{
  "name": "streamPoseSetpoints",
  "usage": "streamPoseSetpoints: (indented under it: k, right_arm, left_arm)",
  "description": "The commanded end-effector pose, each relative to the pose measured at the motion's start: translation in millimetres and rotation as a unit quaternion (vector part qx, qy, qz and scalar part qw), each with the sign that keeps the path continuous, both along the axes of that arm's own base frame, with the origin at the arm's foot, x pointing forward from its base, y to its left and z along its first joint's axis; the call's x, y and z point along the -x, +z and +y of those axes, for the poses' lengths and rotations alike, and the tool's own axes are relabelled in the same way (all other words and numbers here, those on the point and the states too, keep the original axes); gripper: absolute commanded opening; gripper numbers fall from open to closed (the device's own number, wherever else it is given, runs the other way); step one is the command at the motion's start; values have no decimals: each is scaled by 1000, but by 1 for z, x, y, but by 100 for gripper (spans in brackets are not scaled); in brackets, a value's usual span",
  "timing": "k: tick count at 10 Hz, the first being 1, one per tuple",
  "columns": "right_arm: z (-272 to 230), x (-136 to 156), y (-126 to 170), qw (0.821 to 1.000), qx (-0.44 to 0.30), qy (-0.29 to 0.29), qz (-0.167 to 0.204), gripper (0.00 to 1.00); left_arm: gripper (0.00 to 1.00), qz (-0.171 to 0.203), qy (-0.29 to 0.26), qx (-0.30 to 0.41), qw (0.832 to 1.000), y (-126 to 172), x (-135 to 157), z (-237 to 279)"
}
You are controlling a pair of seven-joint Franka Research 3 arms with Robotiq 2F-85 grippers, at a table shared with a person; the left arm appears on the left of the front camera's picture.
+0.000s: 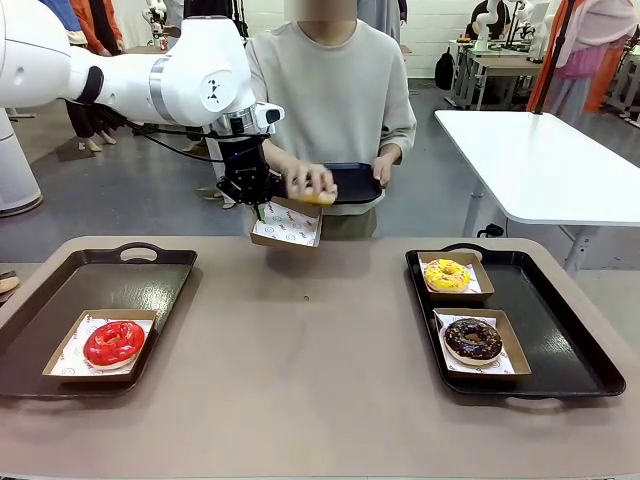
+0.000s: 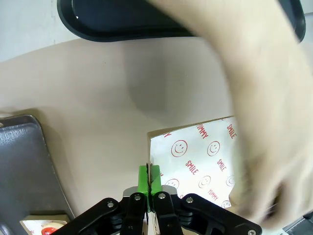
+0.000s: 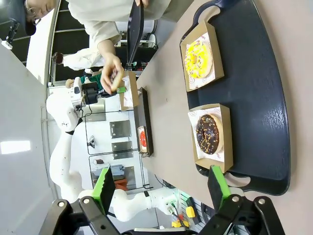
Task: Individually package the donuts and arrange them on the tray.
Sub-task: Place the picked Paper togo box on the Handle tray.
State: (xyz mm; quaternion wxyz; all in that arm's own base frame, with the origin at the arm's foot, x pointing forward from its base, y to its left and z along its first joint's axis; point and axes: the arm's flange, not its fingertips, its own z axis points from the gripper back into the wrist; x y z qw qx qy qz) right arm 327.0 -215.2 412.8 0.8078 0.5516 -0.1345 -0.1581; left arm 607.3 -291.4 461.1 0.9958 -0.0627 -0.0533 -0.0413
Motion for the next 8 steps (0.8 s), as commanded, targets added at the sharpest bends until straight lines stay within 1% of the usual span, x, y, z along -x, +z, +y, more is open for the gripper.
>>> streamPoseSetpoints:
  k: [1,8]
  right_arm:
    - [-1,1,2,1000,1,-1,-2,100]
    - [-1,1,2,1000,1,-1,-2,100]
  left_arm:
    - [0,1,-1,-3,1000,1,5,3]
    - [0,1,-1,-3,1000,1,5,3]
